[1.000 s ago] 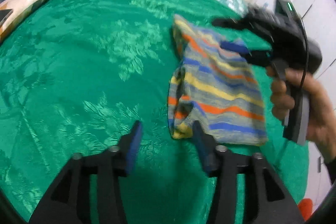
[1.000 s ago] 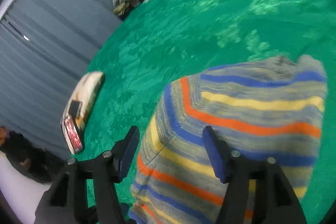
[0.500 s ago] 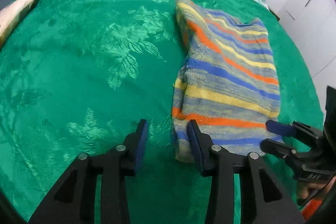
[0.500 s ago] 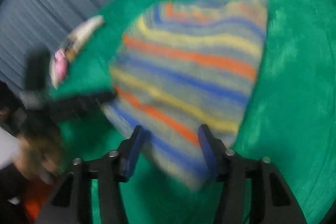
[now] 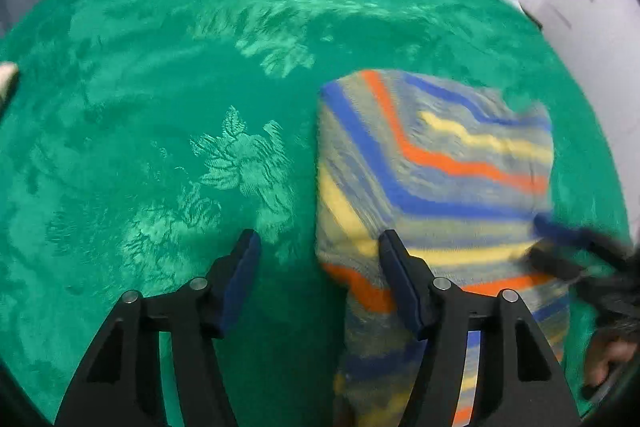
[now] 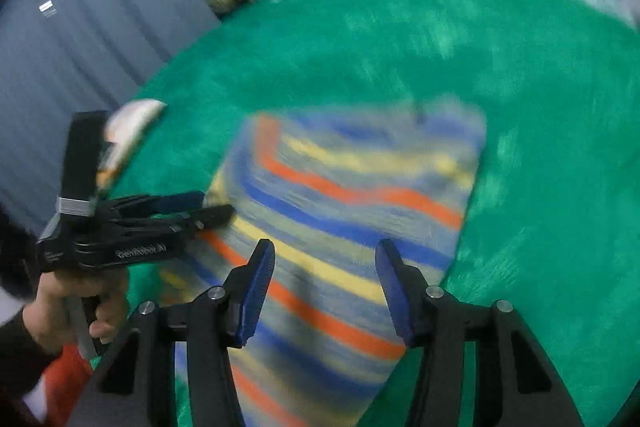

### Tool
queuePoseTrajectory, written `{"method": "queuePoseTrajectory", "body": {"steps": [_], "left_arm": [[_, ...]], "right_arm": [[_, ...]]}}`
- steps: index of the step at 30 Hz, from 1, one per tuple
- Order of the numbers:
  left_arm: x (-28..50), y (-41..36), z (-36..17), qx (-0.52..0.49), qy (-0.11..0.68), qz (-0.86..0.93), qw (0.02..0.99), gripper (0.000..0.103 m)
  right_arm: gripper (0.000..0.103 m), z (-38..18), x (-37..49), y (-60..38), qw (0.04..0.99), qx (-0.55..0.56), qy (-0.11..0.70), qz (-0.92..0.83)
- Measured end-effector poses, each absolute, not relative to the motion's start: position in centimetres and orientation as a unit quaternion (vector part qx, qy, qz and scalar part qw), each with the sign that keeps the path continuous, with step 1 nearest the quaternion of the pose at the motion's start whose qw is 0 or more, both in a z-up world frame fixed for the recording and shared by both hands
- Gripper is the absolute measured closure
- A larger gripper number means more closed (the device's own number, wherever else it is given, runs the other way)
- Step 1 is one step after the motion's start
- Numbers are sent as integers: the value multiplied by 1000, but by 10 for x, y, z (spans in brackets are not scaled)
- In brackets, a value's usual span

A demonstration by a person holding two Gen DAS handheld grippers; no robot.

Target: Fold small clothes

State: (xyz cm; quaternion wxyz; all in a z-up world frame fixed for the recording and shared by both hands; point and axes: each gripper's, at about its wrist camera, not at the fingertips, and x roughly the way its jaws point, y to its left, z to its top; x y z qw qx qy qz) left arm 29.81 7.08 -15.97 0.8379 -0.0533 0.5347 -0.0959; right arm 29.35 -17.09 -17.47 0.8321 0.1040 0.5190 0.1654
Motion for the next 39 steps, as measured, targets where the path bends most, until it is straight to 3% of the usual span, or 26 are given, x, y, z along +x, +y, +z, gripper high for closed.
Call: {"method": "queuePoseTrajectory", "body": {"steps": [5,10,16,17,18,20,22,39], "left_arm": [[279,84,-131,-74,516,-112,846,39],[220,104,-110,-94,496,-145,851,26],[171,94,-160,-35,546,-110,830,24],[161,95,-155,-31,538,-106,836,19],[149,96,-150,-30,537,-98,837,9],[131,100,-141,-41,529,-90,843,7],[108,103,-132,-49,517,-96,849,7],[45,89,-89,-38,462,-78,883,7]], "right_arm": [[53,-152,278,-161,857,76,487,152],[52,-119,223,-149,867,49,461,183],[50,-177,159,-127,829,18,536,159],[49,-171,146,-124,838,7,524,149],[45,-164,136,-122,841,2,523,139],[8,-150,120,-121,846,13,521,115],[0,-129,100,-118,865,16,496,75],[0,-67,21,-105,894,18,448,-11]]}}
